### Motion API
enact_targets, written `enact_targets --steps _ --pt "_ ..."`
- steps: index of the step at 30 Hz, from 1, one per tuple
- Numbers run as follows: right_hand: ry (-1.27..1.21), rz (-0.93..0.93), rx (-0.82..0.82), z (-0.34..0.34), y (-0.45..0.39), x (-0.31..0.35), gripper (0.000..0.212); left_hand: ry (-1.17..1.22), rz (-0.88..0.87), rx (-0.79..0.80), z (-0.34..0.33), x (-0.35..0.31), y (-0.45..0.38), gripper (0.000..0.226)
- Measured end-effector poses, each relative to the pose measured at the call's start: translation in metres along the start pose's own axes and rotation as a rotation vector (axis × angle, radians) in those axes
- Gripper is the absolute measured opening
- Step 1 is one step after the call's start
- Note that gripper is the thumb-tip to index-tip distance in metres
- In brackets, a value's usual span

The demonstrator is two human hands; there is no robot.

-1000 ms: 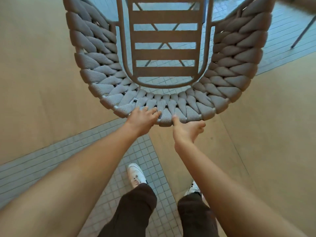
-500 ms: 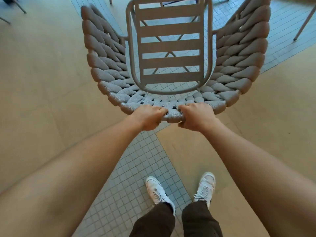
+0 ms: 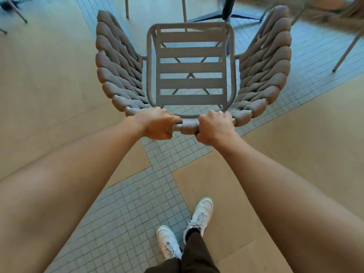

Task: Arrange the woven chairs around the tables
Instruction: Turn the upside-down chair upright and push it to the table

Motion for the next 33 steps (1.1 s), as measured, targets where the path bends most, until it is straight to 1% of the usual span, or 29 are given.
enact_targets --steps 8,14,17,21,25,28,30,33 --pt "-0.044 -0.011 0.036 0.027 -0.062 -0.02 0.017 0.015 -0.01 0.004 0.04 0.043 -0.04 0.025" --pt "-0.059 -0.057 0.043 0.03 -0.079 -0.023 0.017 -0.048 -0.108 0.024 0.046 0.061 -0.053 0.023" --pt "-0.077 -0.11 0.051 0.032 -0.082 -0.021 0.019 -0.083 -0.136 0.054 0.046 0.07 -0.057 0.027" --pt "-0.11 -0.176 0.084 0.035 -0.09 -0.009 0.025 -0.11 -0.19 0.068 0.049 0.089 -0.062 0.027" --pt "-0.128 -0.234 0.067 0.042 -0.1 0.007 0.026 -0.143 -0.263 0.066 0.057 0.115 -0.064 0.027" --pt "-0.138 -0.253 0.032 0.047 -0.11 0.013 0.026 -0.183 -0.291 0.042 0.063 0.131 -0.071 0.032" --pt "-0.146 -0.237 0.006 0.051 -0.118 0.015 0.029 -0.2 -0.308 0.028 0.068 0.14 -0.076 0.038" --pt "-0.184 -0.136 0.023 0.056 -0.128 0.007 0.035 -0.254 -0.296 -0.031 0.075 0.153 -0.079 0.05"
Point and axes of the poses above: each hand's wrist, its own y-axis away from the middle knuckle, its own z-axis out of the back of the hand, x = y × z, the point moved 5 cm from there along -y, towards the middle knuckle
